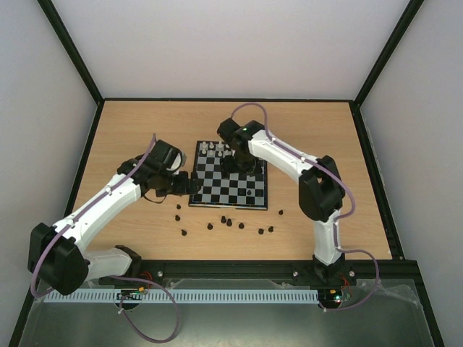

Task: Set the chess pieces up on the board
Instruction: Pick up the chess piece at the center of the board.

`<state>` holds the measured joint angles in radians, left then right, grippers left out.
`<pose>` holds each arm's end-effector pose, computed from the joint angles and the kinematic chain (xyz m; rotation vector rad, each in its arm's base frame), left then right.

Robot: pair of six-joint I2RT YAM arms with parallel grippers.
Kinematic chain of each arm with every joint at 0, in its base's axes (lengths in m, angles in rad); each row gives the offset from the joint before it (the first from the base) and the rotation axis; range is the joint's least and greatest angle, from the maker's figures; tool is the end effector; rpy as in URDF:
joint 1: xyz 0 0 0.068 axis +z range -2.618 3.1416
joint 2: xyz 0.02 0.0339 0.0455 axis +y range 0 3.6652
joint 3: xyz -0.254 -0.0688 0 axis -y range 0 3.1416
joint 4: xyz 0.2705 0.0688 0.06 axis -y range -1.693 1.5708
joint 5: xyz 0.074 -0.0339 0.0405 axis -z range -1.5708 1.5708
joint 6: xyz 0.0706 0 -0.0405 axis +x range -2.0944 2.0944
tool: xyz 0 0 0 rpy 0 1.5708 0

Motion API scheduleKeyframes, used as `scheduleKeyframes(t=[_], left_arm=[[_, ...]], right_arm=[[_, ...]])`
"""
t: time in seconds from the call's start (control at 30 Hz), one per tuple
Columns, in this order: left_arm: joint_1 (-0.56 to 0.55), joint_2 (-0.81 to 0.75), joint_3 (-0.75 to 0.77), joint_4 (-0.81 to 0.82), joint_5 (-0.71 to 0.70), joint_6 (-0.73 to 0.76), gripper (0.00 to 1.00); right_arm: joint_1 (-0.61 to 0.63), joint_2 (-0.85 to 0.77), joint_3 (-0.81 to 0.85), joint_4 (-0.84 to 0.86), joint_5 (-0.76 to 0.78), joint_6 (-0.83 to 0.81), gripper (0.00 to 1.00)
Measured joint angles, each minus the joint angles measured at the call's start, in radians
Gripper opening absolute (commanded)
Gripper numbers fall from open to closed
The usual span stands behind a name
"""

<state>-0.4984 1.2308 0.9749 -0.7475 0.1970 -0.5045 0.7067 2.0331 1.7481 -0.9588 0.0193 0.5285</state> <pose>0.2474 -0.1504 0.2217 0.0688 2.6724 -0.6061 0.3478 0.2952 0.1854 -0.2494 2.8424 0.2501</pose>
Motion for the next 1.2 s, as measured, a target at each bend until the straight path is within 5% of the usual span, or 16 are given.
scheduleKeyframes(t=[0.17, 0.47, 0.63, 0.9, 1.2], left_arm=[[0.011, 0.034, 0.022, 0.024, 0.013, 0.008, 0.99], [0.011, 0.096, 0.145, -0.004, -0.071, -0.071, 0.99], [0.023, 0.051, 0.109, 0.023, -0.053, -0.031, 0.99], [0.005, 0.01, -0.078, 0.04, 0.008, -0.032, 0.99], [0.005, -0.09, -0.008, -0.006, -0.019, -0.052, 0.99]], right_arm=[[0.0, -0.173, -0.059, 0.036, 0.018, 0.018, 0.99], [-0.007, -0.552, -0.425, 0.149, -0.082, 0.021, 0.99], [0.004, -0.626, -0.595, 0.24, -0.101, 0.132, 0.98], [0.033, -0.747, -0.649, 0.253, -0.06, 0.21, 0.99], [0.033, -0.848, -0.715, 0.209, 0.002, 0.232, 0.99]])
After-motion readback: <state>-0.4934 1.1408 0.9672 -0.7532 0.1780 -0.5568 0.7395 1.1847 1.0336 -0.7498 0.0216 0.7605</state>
